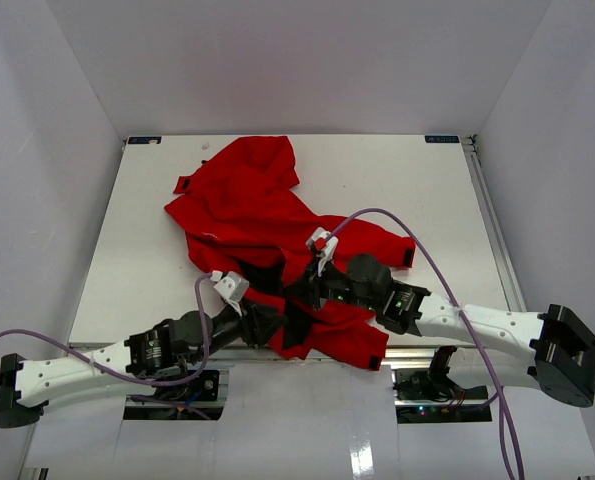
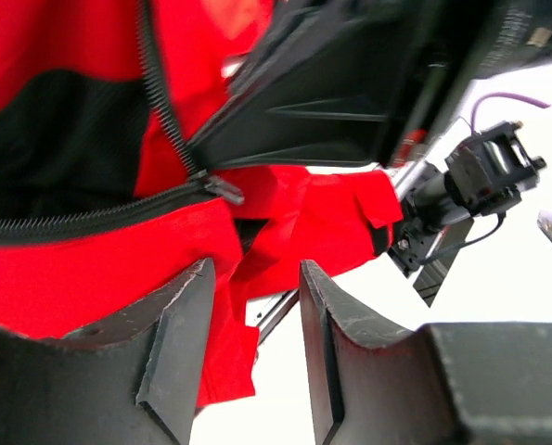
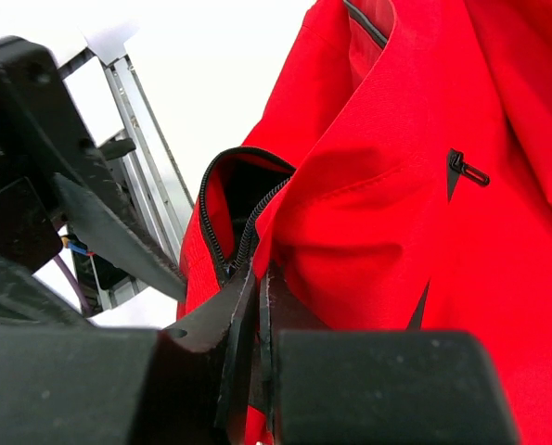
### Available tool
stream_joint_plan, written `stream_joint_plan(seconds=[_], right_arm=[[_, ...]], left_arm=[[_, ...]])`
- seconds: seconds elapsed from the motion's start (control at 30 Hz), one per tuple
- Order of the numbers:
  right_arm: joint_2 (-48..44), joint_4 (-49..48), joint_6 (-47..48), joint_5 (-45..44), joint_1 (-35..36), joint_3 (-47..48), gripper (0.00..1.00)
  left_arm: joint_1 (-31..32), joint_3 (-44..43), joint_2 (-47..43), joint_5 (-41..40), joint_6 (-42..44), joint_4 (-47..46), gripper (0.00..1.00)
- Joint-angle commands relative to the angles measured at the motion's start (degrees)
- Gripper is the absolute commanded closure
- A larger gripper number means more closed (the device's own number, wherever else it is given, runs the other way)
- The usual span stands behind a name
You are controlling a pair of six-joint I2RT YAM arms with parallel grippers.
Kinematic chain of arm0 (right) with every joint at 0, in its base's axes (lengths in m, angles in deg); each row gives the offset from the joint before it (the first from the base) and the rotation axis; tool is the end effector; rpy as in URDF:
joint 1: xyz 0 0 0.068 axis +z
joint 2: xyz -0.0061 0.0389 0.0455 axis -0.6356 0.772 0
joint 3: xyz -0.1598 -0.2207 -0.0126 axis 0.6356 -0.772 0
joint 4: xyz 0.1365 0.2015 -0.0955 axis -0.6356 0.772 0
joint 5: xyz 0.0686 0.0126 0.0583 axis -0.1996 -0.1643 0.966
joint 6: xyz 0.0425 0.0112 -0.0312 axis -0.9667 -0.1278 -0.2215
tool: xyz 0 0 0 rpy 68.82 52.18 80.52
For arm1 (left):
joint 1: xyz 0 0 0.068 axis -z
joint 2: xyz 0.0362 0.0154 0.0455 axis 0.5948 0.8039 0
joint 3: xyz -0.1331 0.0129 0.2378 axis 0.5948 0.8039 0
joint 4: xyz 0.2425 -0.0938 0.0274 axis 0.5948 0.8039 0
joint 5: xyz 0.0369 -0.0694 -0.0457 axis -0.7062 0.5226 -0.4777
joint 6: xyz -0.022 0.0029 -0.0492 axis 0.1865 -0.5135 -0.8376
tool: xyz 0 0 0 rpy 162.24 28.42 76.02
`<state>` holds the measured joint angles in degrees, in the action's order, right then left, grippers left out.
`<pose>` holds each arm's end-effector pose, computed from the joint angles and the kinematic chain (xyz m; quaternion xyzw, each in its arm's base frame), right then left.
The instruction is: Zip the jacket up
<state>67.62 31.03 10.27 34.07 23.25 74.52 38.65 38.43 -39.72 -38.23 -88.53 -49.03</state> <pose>0.1172 0.2314 0.2684 -0.3067 0.6966 0.4341 0.4818 0.0469 -0.1274 0.2354 0.1860 0.7455 -0.4123 0.4894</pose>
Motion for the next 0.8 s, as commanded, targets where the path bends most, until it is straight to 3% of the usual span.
stream_joint_plan(seconds=[0.0,0.3,0.77], right_arm=[[-0.07,-5.62,-0.77,-0.19,0.65,-0.48,0.92],[0.39,-6.15,-0.51,-0.91,1.56,-0.59,0.92],[0.47,-6.32,-0.42,-1.66,2.62,-0.63,0.92]], left_arm=[[0.22,-2.58,-0.04,-5.56,-9.7,6.67,0.47],[0.17,-0.33,-4.47,-9.65,-25.6,8.35,0.4],[0.17,1.86,-1.08,-10.45,-25.73,0.81,0.44]])
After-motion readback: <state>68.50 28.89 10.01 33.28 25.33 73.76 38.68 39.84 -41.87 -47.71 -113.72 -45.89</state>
